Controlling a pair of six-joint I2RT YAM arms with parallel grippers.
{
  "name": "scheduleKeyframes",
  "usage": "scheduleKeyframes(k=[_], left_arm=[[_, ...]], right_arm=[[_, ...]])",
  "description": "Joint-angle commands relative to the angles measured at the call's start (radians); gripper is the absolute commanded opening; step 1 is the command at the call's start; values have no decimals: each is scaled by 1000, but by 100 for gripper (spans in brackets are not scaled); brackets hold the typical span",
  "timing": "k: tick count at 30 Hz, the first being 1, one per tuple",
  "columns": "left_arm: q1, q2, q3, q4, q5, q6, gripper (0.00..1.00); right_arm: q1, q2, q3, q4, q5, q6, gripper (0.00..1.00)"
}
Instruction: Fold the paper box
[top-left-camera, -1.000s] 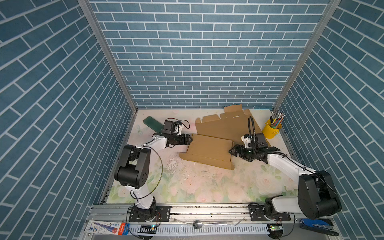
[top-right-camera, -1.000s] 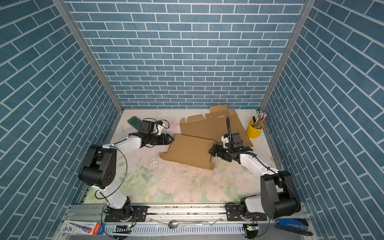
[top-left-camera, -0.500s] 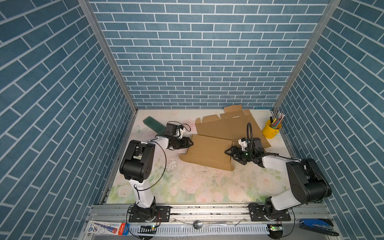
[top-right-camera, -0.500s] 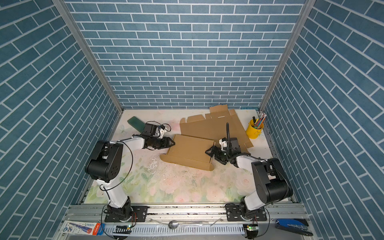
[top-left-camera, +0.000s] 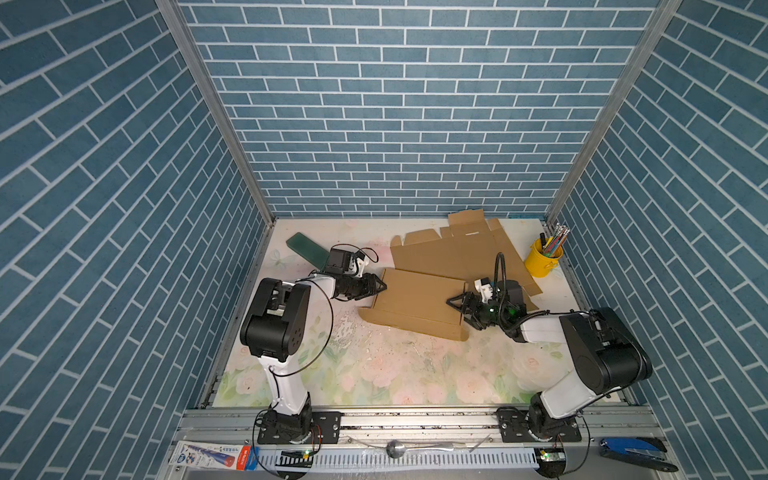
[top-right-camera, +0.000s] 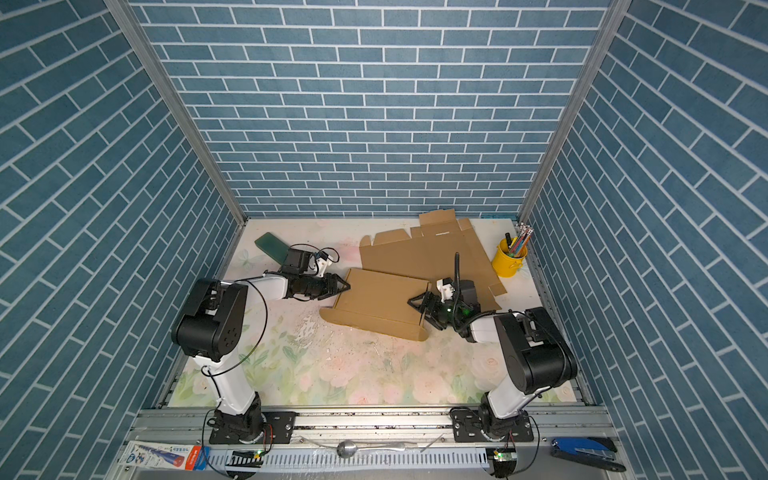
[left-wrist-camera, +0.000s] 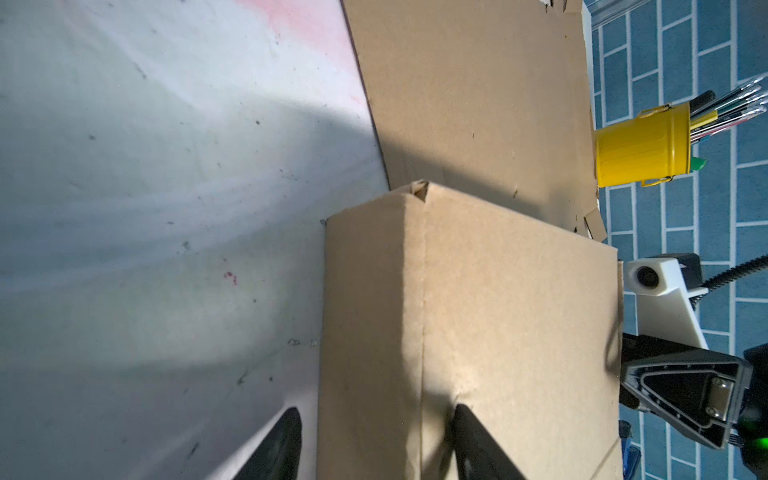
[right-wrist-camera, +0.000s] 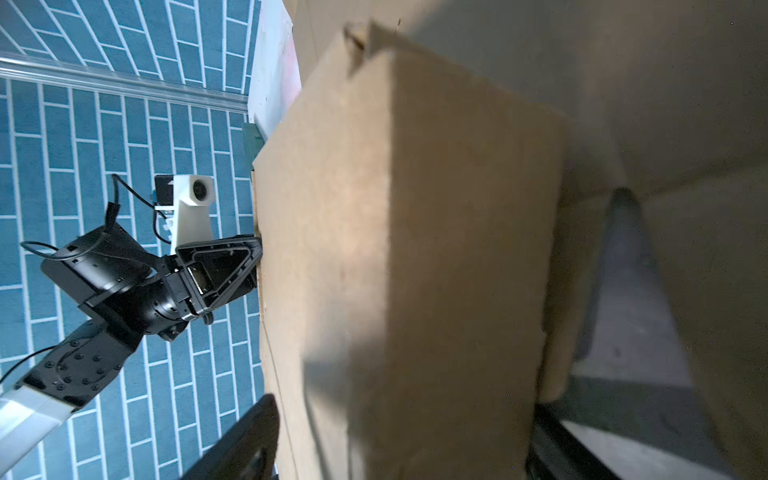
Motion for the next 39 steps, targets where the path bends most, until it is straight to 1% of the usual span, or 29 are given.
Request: scheduleKeyframes(k=[1,5,10,13,16,19,21,22,25,28,30,34,39], left_arm=[[4,21,-43,-42,-68,-18,61],[5,-31,-49,-54,-63,-25,64],[24,-130,-28,-135,-83,-4,69],[29,-214,6,-219,-114,47,71],[28,-300,42,-307,-158,112,73],[18,-391,64,-377,-211,192,73],[-27,-465,59,-395,-269,281,73],[-68,-511,52,-403,-318,349,73],[-215,-621,8,-400,-472,579,76],[-354,-690,-43,-388,-558,781,80],[-406,-710,-60,-383,-567,853,82],[-476,-711,-62,-400,-516,970,82],[-556,-662,-60,-413,-591,1101,82]], right_arm=[[11,6,-31,127,-24,136,81],[13,-28,-51,176,-20,221,74],[13,-78,-48,135,-18,288,65],[13,-105,-40,97,-19,326,60],[13,-133,-11,12,-27,333,55],[12,-158,16,-54,-35,363,53],[12,-163,32,-83,-52,397,51],[11,-166,38,-91,-59,422,50],[10,-169,59,-102,-89,492,48],[7,-169,95,-145,-128,533,48],[5,-168,110,-157,-152,562,48],[2,-160,128,-190,-200,597,46],[1,-151,135,-196,-237,645,46]])
